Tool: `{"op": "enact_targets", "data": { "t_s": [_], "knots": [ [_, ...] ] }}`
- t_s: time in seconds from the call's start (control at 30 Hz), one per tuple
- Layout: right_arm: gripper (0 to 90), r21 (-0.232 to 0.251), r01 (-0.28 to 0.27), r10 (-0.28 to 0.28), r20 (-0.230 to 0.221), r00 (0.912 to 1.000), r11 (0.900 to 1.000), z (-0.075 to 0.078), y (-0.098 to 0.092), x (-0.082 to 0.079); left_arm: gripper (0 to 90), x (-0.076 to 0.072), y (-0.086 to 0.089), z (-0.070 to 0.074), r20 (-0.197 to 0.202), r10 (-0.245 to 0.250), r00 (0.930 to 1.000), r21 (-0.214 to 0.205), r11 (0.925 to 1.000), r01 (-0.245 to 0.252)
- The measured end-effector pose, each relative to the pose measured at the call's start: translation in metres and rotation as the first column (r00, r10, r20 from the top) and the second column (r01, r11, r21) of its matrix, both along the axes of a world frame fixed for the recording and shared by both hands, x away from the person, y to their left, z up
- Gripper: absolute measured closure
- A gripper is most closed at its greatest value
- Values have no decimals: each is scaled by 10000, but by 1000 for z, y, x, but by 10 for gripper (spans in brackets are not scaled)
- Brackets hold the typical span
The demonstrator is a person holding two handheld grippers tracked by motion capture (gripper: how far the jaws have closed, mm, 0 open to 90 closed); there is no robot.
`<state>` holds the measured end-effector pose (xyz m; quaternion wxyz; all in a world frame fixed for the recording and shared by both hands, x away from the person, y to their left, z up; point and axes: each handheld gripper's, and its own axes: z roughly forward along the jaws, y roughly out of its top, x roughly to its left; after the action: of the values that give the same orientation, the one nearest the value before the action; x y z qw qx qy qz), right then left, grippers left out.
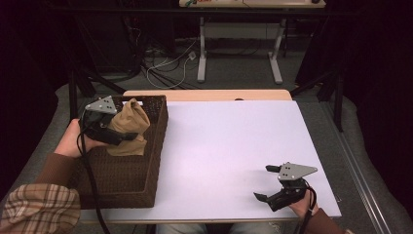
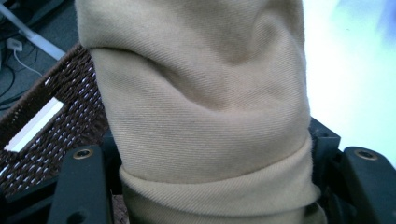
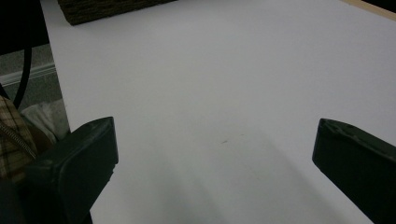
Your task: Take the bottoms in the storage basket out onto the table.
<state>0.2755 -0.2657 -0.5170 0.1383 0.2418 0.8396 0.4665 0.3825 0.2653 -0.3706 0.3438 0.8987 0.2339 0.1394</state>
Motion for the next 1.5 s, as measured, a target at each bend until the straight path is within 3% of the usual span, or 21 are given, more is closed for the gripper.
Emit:
{"op": "enact_targets", "data": {
  "t_s": [0.33,0.77,1.5],
  "knots": [
    [0,42,-1,1,-21,10000,10000,0,0,0,324,0,-8,5,132,-120,9998,-337,9994,125],
    [0,41,7,-7,-18,10000,10000,0,0,0,324,-3,-22,14,308,-446,9985,-481,9978,461],
    [0,49,8,-7,-32,10000,10000,0,0,0,323,-2,-46,17,420,-735,9964,-810,9938,767]
  ]
}}
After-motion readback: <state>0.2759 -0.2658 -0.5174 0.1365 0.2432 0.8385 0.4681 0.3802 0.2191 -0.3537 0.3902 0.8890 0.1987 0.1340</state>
